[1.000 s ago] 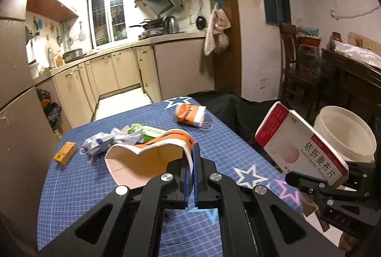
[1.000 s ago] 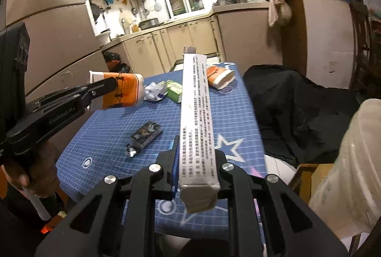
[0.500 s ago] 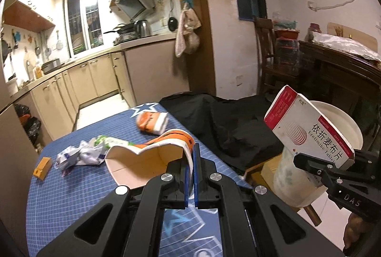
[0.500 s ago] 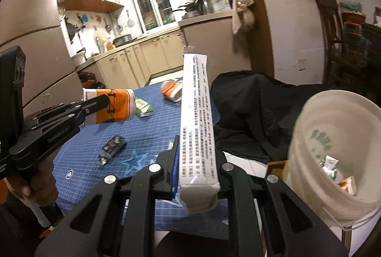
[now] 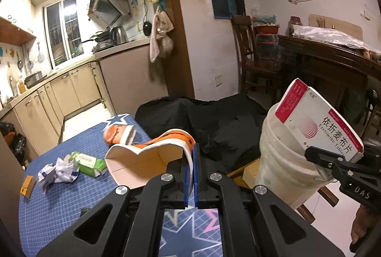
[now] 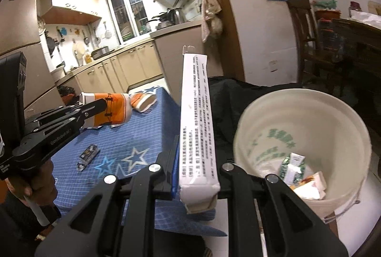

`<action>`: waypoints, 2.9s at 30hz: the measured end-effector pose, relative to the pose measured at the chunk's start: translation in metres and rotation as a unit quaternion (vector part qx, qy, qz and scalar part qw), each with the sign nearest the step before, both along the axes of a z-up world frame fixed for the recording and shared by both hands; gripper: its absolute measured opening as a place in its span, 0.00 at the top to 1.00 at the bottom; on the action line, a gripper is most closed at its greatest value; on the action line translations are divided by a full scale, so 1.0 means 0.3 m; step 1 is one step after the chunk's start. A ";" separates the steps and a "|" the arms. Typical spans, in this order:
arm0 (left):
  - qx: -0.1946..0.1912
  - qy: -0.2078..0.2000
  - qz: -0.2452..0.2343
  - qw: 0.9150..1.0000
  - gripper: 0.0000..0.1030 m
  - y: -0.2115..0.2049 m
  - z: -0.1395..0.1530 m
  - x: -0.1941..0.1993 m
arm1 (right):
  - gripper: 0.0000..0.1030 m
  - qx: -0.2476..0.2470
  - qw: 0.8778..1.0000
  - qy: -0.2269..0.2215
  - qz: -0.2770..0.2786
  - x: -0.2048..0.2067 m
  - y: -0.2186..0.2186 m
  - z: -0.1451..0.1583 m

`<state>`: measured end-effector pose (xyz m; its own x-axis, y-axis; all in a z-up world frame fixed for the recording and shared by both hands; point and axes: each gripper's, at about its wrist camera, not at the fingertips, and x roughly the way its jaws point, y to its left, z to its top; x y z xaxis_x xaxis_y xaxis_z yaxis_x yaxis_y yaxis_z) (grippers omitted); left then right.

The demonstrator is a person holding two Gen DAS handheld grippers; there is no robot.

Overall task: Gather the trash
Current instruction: 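Carry the paper cup and medicine box in both grippers to the white bucket, then open both grippers over the bucket, dropping the cup and medicine box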

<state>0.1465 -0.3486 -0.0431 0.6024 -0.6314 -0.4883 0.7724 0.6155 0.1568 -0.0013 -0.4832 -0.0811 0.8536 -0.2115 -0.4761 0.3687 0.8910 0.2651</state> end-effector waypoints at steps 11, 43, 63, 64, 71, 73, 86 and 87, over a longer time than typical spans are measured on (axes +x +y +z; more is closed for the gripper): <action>0.009 -0.015 -0.051 0.999 0.96 -0.184 -0.019 -0.073 | 0.85 -0.013 0.998 0.003 -0.063 -0.121 -0.129 0.008; 0.019 -0.025 -0.181 0.983 0.96 -0.659 -0.091 -0.231 | 0.85 -0.049 0.983 0.055 -0.167 -0.248 -0.368 -0.028; 0.028 -0.014 -0.221 0.975 0.75 -0.735 -0.146 -0.217 | 0.73 -0.047 0.983 0.085 -0.154 -0.156 -0.428 -0.057; 0.024 -0.015 -0.217 0.976 0.55 -0.738 -0.144 -0.210 | 0.54 -0.049 0.982 0.090 -0.158 -0.149 -0.434 -0.061; 0.005 0.009 -0.206 0.978 0.45 -0.718 -0.125 -0.155 | 0.47 -0.044 0.983 0.083 -0.158 -0.162 -0.434 -0.071; 0.006 0.004 -0.203 0.979 0.45 -0.711 -0.124 -0.156 | 0.47 -0.040 0.983 0.081 -0.159 -0.169 -0.430 -0.076; 0.009 -0.031 -0.183 0.983 0.45 -0.658 -0.103 -0.182 | 0.47 -0.028 0.985 0.078 -0.153 -0.181 -0.408 -0.078; 0.008 -0.033 -0.181 0.983 0.45 -0.648 -0.100 -0.183 | 0.47 -0.027 0.985 0.078 -0.152 -0.181 -0.403 -0.078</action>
<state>0.0916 -0.5431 -0.0731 0.3695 -0.8028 -0.4679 0.9284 0.2984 0.2212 -0.0557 -0.6040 -0.1044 0.6647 -0.4753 -0.5765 0.6531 0.7444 0.1393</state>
